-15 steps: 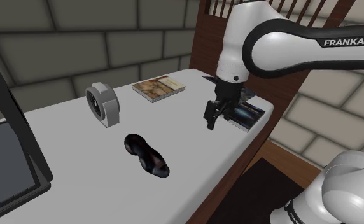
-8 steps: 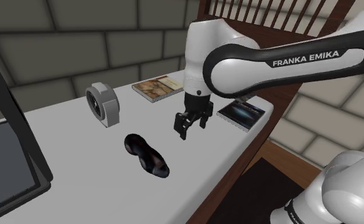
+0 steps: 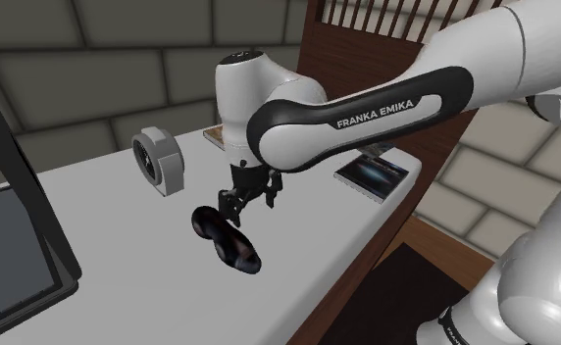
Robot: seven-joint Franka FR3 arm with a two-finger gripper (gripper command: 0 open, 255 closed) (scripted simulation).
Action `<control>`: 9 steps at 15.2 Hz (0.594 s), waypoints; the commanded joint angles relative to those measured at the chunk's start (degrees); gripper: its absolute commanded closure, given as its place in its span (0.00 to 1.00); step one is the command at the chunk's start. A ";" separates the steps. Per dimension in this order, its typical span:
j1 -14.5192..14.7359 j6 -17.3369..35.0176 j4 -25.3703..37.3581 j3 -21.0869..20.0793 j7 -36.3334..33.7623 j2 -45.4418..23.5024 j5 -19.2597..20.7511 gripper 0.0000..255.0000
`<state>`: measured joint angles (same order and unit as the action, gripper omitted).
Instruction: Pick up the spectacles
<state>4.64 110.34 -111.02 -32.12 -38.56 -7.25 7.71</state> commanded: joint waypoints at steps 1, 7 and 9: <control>1.86 -0.15 4.22 -0.30 -3.84 -5.76 3.92 0.00; 6.57 -1.11 12.67 1.06 -9.08 -16.13 10.18 0.00; 6.67 0.12 11.97 1.27 -9.43 -16.77 10.61 0.00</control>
<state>11.08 109.96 -99.09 -30.99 -47.66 -23.39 17.94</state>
